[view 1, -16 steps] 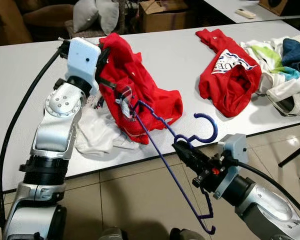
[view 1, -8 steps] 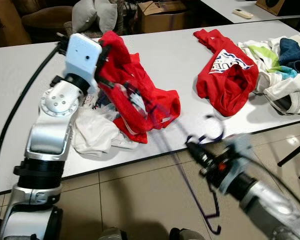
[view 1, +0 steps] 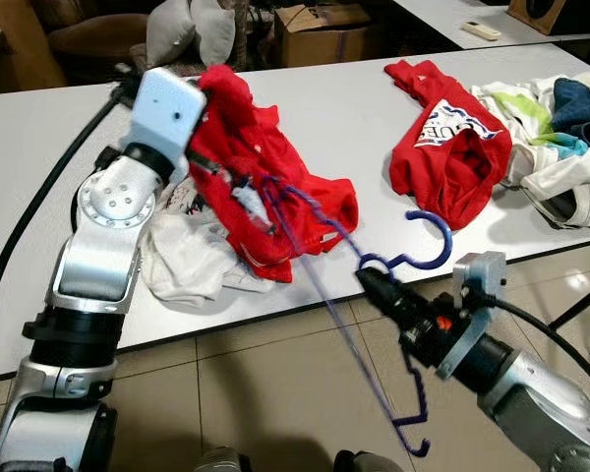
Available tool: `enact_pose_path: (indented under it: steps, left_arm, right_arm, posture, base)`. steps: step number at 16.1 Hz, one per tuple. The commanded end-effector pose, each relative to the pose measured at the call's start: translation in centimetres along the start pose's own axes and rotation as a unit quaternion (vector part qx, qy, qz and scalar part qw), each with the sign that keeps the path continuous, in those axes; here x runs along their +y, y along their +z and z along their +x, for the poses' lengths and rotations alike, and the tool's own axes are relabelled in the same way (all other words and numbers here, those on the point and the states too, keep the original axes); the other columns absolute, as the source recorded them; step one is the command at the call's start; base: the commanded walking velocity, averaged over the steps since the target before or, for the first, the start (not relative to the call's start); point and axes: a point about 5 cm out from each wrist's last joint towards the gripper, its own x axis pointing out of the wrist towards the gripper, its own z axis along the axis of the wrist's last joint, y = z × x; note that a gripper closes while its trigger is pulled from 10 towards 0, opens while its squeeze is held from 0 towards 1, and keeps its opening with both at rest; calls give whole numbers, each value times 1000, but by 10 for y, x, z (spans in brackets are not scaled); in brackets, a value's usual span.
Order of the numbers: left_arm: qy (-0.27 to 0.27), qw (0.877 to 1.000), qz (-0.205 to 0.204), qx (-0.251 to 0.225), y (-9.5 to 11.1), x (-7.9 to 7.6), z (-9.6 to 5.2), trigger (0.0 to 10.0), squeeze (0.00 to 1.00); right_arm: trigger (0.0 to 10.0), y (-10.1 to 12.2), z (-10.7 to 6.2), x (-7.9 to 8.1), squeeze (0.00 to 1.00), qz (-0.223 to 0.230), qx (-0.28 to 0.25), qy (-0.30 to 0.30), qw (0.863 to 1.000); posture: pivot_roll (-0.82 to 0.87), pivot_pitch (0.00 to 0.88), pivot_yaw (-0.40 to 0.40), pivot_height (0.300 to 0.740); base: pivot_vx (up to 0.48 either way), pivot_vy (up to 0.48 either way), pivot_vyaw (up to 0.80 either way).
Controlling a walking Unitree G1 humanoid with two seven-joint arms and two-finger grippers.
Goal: Hang hanger
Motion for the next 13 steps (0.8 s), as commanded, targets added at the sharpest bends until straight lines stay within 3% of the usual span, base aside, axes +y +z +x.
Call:
enact_pose_path:
  steps: [1,6,9,13]
  left_arm:
    - [-9,999,29,-39,18,2,3,0,0]
    - [-9,997,43,-62,30,4,9,0,0]
    - [-23,996,30,-83,37,0,10,0,0]
    - [-51,993,23,-104,44,-11,10,0,0]
  right_arm:
    - [10000,5,-1,-2,0,-2,-12,-9,1000]
    - [10000,13,-5,-5,0,34,-51,-15,998]
    - [10000,8,-4,-5,0,51,-37,-4,998]
    - [10000,-11,9,-12,0,72,18,23,997]
  posture:
    - [-19,27,24,740]
    - [-26,23,38,740]
    - [-30,22,38,740]
    - [-21,25,30,740]
  base:
    - [0,0,0]
    - [0,0,0]
    - [0,0,0]
    - [0,0,0]
